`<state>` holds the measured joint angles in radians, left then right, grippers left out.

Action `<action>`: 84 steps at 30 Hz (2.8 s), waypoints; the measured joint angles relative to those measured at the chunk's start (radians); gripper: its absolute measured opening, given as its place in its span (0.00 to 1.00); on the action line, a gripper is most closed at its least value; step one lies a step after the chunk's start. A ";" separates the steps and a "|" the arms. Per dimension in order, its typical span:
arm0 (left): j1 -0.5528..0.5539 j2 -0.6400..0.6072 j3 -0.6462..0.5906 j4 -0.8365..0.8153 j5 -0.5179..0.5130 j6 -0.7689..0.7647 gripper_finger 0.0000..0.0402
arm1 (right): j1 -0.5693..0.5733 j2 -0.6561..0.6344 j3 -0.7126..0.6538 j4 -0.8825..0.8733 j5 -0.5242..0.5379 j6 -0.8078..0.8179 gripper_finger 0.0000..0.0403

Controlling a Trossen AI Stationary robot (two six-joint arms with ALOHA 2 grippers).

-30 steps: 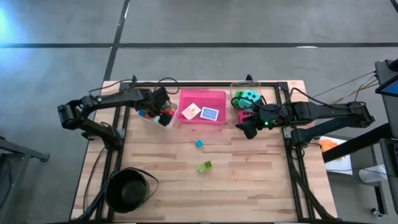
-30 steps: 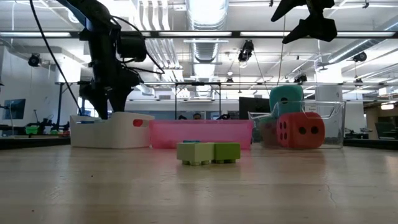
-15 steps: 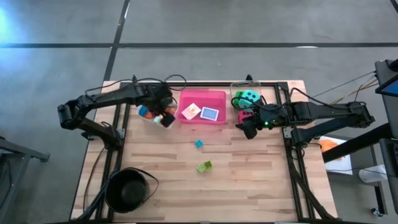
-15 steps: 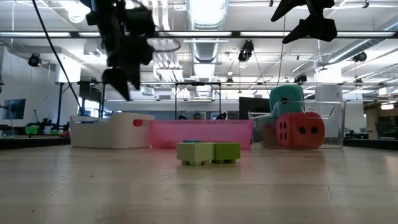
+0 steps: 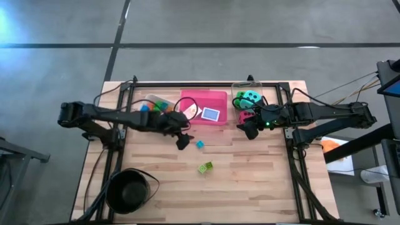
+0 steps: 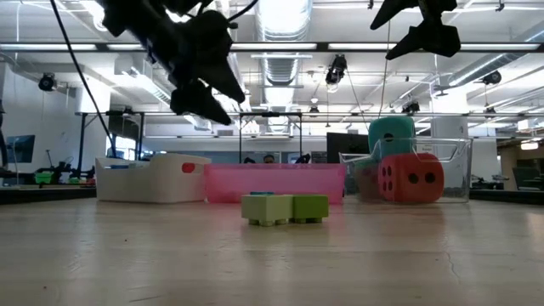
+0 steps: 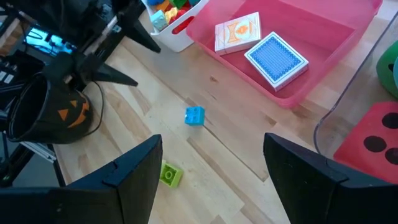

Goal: Pick & Place Toys
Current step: Put the blue game piece into the white bin

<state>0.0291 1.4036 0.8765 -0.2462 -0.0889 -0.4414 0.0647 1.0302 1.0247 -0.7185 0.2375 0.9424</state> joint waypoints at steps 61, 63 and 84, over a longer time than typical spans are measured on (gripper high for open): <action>-0.129 0.454 -0.009 0.375 -0.146 0.078 0.84 | 0.000 0.000 0.000 0.052 -0.001 -0.068 0.67; -0.132 0.479 -0.003 0.380 -0.144 0.078 0.84 | 0.000 0.000 0.000 0.052 -0.001 -0.071 0.67; -0.132 0.512 0.044 0.293 -0.161 0.050 0.34 | 0.000 0.000 0.000 0.054 -0.003 -0.079 0.67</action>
<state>-0.1032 1.9160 0.9206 0.0463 -0.2496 -0.3912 0.0647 1.0302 1.0248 -0.6647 0.2348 0.8635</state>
